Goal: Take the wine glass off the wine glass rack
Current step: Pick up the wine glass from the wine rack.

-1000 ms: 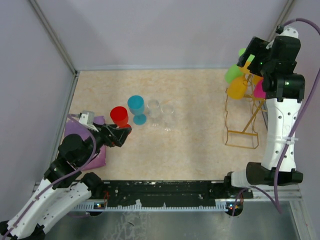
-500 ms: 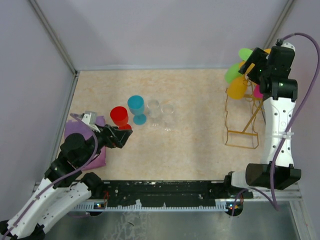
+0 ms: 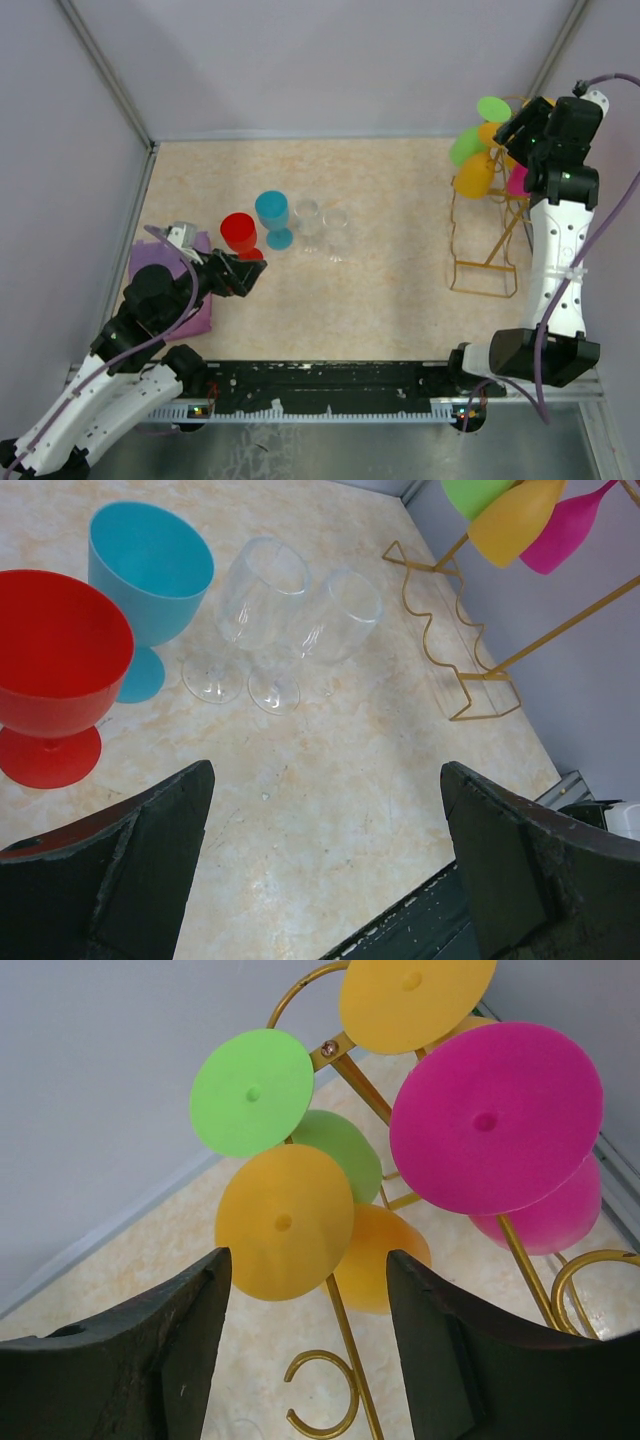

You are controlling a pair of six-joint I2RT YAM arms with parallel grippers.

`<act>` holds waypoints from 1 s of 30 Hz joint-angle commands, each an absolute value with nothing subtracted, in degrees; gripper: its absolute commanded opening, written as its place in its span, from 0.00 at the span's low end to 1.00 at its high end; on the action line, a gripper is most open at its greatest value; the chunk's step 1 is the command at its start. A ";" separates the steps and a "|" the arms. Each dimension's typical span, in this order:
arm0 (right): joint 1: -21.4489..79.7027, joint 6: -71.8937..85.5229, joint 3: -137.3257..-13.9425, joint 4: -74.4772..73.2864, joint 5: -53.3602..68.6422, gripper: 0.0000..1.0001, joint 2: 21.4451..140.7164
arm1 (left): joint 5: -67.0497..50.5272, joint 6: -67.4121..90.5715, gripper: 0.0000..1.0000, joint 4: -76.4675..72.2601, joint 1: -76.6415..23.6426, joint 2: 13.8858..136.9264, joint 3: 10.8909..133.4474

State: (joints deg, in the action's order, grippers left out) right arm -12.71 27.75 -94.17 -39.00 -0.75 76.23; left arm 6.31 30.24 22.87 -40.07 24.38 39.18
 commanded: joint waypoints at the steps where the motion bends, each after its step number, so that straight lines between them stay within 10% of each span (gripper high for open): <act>1: -13.53 29.53 -94.20 -35.32 0.62 0.62 75.05 | 4.66 30.69 1.00 22.12 -39.90 25.10 38.82; 30: -13.80 36.07 -87.13 -29.06 2.08 0.37 73.47 | 5.10 31.95 1.00 22.83 -39.90 26.12 39.31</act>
